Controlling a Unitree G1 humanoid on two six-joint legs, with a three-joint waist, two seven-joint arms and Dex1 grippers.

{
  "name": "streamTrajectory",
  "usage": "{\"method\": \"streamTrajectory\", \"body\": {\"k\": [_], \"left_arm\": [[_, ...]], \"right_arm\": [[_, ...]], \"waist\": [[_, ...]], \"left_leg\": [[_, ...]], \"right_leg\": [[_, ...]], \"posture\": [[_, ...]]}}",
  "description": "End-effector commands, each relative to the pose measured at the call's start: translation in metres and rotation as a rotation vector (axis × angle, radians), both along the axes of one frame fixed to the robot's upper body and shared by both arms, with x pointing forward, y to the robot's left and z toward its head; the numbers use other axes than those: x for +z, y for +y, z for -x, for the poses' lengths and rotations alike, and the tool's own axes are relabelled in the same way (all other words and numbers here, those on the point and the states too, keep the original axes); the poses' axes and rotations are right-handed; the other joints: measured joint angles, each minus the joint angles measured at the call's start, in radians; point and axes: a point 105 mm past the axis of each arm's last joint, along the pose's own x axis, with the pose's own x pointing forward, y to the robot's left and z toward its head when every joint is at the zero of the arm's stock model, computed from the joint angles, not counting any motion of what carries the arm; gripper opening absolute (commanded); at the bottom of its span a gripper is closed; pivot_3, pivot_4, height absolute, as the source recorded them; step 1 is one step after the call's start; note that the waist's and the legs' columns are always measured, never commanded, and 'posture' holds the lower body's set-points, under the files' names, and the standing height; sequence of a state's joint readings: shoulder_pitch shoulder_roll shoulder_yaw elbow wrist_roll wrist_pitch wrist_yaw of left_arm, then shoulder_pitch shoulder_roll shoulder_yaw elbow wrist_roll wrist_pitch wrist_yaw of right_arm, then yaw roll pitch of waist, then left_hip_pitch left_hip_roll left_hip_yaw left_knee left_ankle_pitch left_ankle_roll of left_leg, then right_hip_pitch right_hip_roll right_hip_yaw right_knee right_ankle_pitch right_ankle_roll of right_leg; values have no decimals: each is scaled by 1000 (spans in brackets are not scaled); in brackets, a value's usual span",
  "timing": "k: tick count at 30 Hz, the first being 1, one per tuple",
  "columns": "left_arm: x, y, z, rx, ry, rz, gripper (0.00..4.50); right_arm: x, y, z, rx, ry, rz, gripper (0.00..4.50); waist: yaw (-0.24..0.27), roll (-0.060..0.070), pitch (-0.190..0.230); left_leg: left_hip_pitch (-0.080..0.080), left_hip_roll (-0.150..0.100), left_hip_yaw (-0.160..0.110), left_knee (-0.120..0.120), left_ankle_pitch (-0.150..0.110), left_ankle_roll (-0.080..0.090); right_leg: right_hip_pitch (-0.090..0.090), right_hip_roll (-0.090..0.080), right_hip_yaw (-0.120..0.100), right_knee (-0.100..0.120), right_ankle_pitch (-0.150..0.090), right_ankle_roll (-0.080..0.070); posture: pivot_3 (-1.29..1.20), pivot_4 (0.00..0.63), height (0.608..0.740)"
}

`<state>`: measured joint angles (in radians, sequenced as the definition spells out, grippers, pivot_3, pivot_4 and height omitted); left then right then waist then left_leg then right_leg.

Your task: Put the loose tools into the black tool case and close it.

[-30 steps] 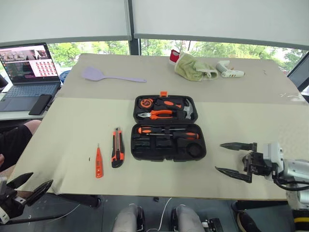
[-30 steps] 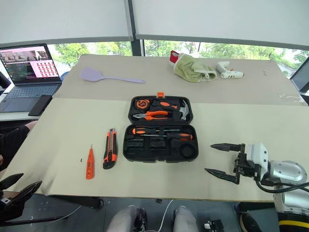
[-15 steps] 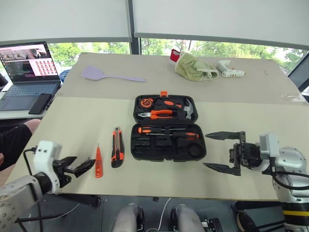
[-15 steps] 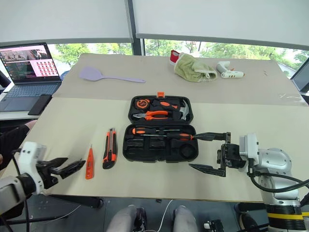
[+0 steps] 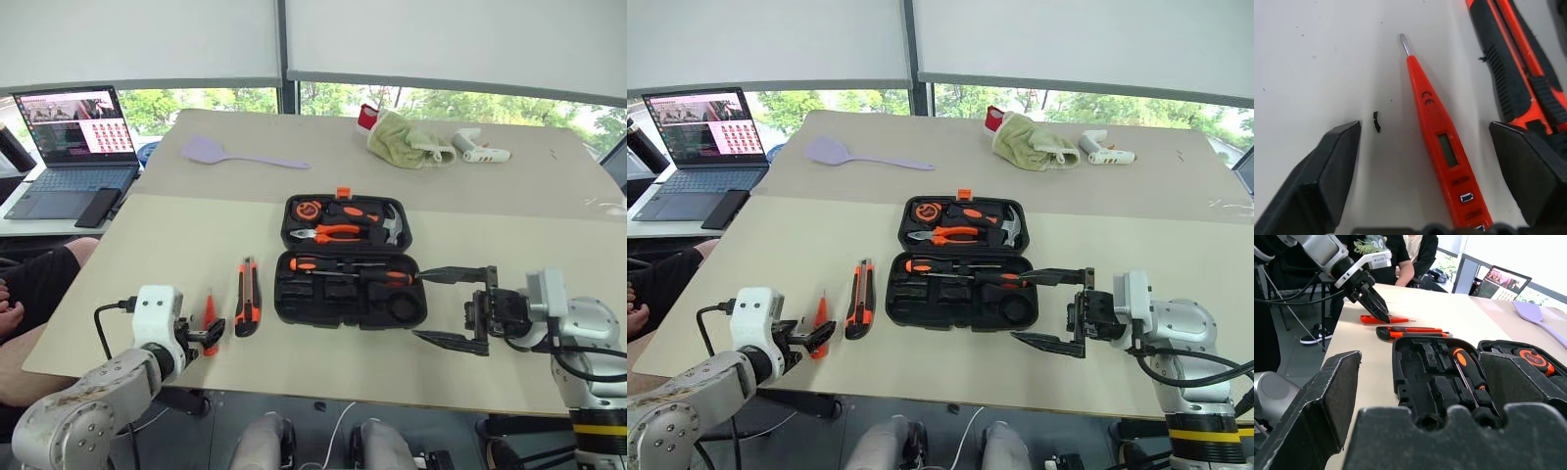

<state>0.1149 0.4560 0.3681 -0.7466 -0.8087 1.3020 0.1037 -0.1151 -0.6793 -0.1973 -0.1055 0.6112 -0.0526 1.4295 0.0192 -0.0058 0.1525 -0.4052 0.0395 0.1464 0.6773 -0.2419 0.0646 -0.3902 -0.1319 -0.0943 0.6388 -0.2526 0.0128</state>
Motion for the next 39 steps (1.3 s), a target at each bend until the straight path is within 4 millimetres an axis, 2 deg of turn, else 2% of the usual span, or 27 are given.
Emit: {"method": "streamTrajectory", "body": {"k": [1,7,14,18,20,22,25,27,30,31,32,35,39], "left_arm": [[-24,-4,13,-30,127,5,2677],[-24,3,12,-6,120,-3,473],[-9,16,3,-10,29,-1,446],[25,22,-6,-188,-150,-23,446],[53,9,-4,-538,-278,-49,446],[66,-2,0,-833,-309,-79,446],[78,-14,-11,-1052,-307,-87,446],[86,-23,-21,-1141,-310,-94,446],[95,-59,-44,-1304,-289,-104,446],[95,-68,-50,-1342,-270,-124,446],[94,-80,-59,-1365,-258,-135,446],[87,-110,-85,-1390,-226,-184,446],[75,-130,-107,-1412,-199,-263,446]], "right_arm": [[11,2,1,15,-27,-6,4500],[12,4,0,15,-25,-5,4500],[10,1,-2,9,-16,4,4500],[11,-2,-2,-13,-22,11,4500],[16,-9,-3,-62,-30,11,4500],[19,-16,-5,-109,-33,16,4500],[20,-23,-4,-151,-21,26,4500],[19,-25,-4,-165,-14,32,4500],[15,-27,1,-176,-7,47,4500],[14,-27,2,-179,-6,50,4500],[14,-27,3,-184,-5,52,4500],[15,-27,7,-200,-1,56,4500],[13,-29,10,-217,25,79,4500]], "waist": [[-1,1,-1],[-2,2,-1],[0,4,-2],[-3,3,-2],[-5,-1,1],[0,-2,2],[8,1,2],[12,1,3],[16,0,4],[18,0,4],[18,-1,4],[20,-1,4],[5,-4,6]], "left_leg": [[0,0,0,0,0,1],[0,0,0,0,-2,2],[0,0,-1,-2,-2,3],[-1,0,-1,-3,-2,3],[-4,1,-1,-4,-2,2],[-11,2,-1,-4,2,-4],[-12,2,1,-4,1,-3],[-13,2,1,-4,-1,1],[-17,1,2,-2,1,0],[-20,-1,2,0,2,1],[-20,-1,3,1,7,10],[-20,-5,3,2,7,11],[-20,-5,4,2,7,12]], "right_leg": [[0,0,0,0,0,0],[0,-5,0,-2,0,0],[0,-5,-1,-7,0,0],[-5,-5,-1,-8,0,-1],[-9,-5,-1,-7,1,-2],[-16,-4,-2,-7,1,-5],[-17,-4,-5,-10,0,-9],[-16,-3,-5,-10,1,-7],[-15,4,-6,-9,5,0],[-16,7,-6,-8,5,2],[-15,9,-6,-9,6,2],[-14,8,-5,-8,5,5],[-15,9,-3,-8,4,7]], "posture": [[0,150,740],[0,150,740],[0,150,740],[0,150,740],[0,150,740],[0,150,740],[0,150,740],[0,150,740],[0,150,740],[0,150,740],[0,150,740],[0,150,740],[0,150,740]]}}
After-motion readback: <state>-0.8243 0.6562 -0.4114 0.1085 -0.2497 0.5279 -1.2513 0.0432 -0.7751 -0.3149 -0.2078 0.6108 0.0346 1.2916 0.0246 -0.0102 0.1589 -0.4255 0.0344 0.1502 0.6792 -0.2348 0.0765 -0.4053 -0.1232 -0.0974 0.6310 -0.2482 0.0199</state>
